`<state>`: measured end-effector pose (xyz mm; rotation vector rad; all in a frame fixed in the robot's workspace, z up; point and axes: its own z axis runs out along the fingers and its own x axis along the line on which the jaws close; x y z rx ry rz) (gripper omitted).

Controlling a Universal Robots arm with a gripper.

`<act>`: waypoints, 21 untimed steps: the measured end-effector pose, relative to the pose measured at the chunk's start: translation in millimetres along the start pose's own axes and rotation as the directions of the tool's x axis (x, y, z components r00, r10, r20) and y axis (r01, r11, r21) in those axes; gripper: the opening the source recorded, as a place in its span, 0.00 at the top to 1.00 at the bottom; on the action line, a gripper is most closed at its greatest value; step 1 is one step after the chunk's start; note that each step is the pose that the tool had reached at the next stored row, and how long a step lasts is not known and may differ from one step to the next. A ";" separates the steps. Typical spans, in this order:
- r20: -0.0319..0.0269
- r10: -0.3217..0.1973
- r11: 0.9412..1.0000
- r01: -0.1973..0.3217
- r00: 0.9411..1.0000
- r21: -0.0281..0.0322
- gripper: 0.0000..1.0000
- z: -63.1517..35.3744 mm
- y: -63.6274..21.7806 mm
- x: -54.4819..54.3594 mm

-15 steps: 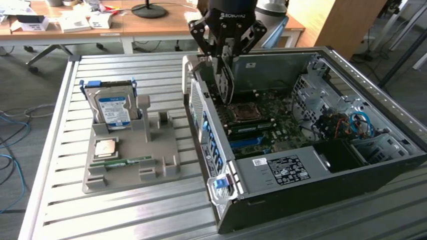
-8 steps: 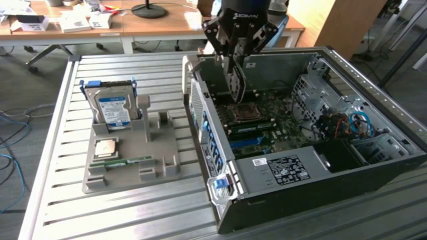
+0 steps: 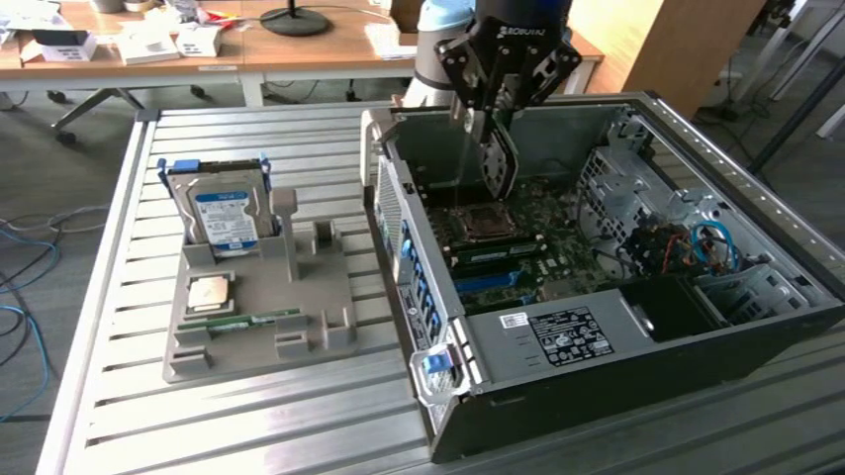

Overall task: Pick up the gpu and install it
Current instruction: 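Pick up the gpu and move the gpu toward the slot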

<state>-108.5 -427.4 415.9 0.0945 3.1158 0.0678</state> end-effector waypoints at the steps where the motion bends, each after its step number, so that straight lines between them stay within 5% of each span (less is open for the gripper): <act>1: 0.000 0.000 1.000 0.000 1.000 0.000 0.74 0.1 0.2 -3.9; 21: 0.000 -0.002 1.000 0.002 1.000 0.000 0.74 1.7 4.2 -70.0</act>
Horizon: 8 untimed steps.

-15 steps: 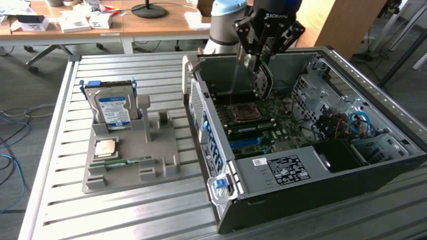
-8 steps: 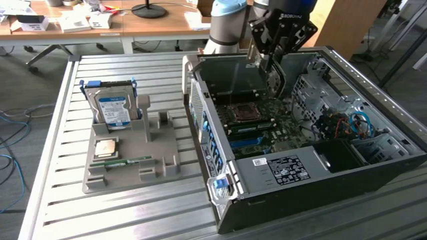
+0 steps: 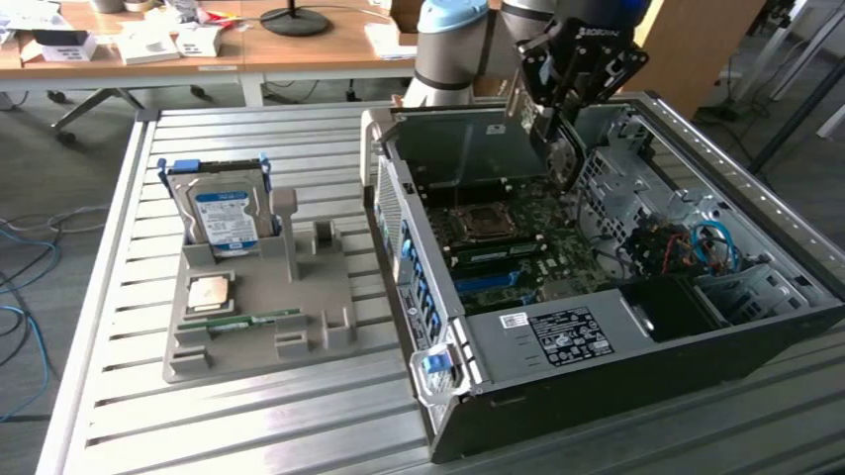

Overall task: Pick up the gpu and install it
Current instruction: 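Pick up the gpu and move the gpu toward the slot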

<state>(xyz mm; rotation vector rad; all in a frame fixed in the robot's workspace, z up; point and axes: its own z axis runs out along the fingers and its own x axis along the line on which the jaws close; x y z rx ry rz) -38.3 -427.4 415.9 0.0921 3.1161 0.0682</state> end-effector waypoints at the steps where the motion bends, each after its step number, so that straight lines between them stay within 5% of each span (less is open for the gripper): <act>1: 0.000 -0.001 1.000 0.001 1.000 0.000 0.74 0.1 0.2 -2.6; 8: -0.001 -0.014 1.000 0.014 1.000 0.000 0.74 0.5 0.8 -14.2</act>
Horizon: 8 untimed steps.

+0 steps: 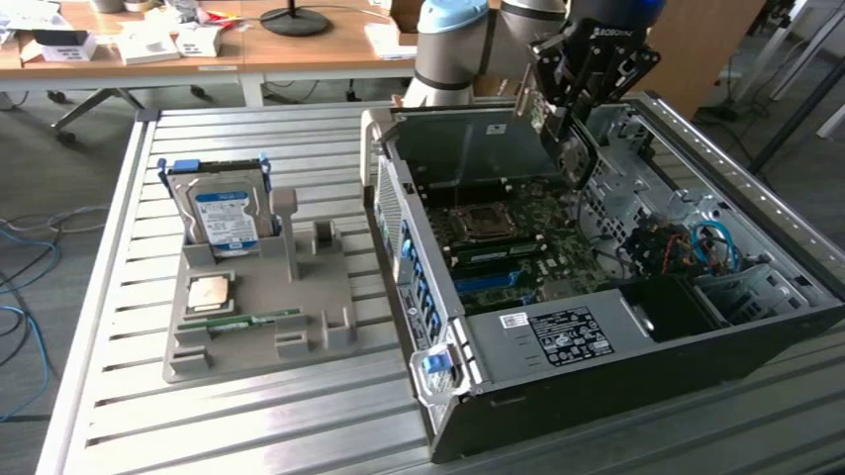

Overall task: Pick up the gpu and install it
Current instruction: 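Pick up the gpu and move the gpu toward the slot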

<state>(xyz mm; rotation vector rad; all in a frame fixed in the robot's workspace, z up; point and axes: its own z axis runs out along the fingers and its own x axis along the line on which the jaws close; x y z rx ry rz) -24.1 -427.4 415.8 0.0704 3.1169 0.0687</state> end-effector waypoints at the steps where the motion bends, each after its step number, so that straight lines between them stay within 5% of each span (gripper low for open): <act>1: 0.000 -0.001 1.000 0.001 1.000 0.000 0.74 0.0 0.0 -0.4; 8: 0.000 -0.002 1.000 0.002 1.000 0.000 0.74 0.1 0.3 -6.2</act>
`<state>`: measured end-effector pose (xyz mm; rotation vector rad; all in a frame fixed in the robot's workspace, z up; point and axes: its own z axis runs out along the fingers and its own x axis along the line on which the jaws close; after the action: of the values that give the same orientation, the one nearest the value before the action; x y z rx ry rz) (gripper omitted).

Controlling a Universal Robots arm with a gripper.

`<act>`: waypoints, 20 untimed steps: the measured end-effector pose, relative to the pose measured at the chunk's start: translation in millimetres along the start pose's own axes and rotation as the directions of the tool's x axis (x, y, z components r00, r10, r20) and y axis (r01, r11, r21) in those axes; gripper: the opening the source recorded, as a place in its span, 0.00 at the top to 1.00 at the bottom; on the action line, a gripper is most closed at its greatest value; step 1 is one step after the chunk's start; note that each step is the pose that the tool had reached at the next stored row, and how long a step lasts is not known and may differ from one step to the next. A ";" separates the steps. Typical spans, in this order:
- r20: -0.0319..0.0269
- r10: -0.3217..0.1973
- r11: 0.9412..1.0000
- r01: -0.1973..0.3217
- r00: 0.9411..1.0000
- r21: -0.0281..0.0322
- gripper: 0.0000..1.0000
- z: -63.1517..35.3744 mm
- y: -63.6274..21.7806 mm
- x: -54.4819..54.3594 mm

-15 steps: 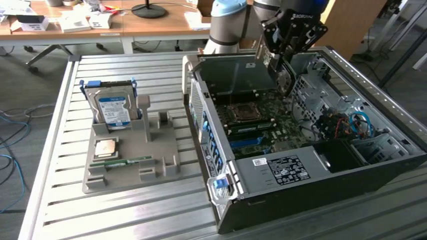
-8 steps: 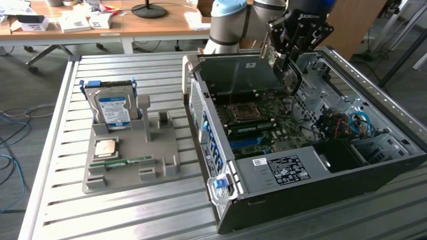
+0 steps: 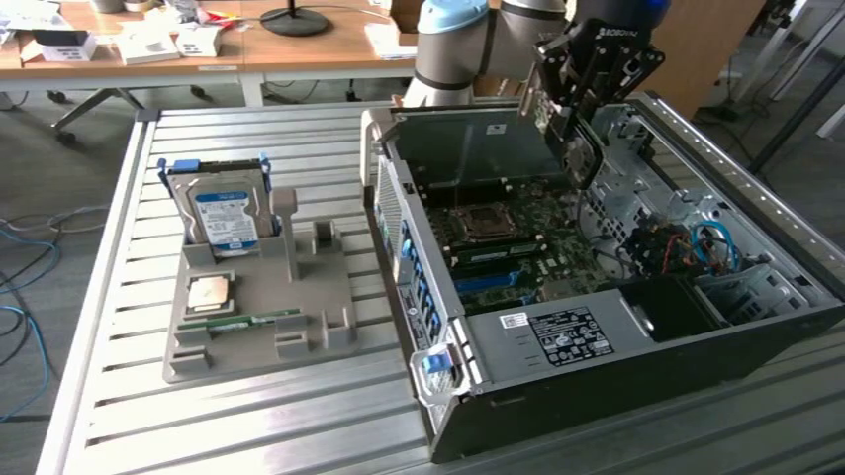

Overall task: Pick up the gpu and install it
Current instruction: 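Pick up the gpu and move the gpu toward the slot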

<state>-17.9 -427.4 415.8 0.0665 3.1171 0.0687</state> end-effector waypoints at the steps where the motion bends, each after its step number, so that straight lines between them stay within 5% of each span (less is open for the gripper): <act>1: 0.000 -0.001 1.000 0.001 1.000 0.000 0.74 0.1 0.1 -2.8; 20: -0.001 -0.022 1.000 0.022 1.000 -0.001 0.74 1.0 1.2 -28.4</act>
<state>10.5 -427.4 415.5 0.0321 3.1181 0.0691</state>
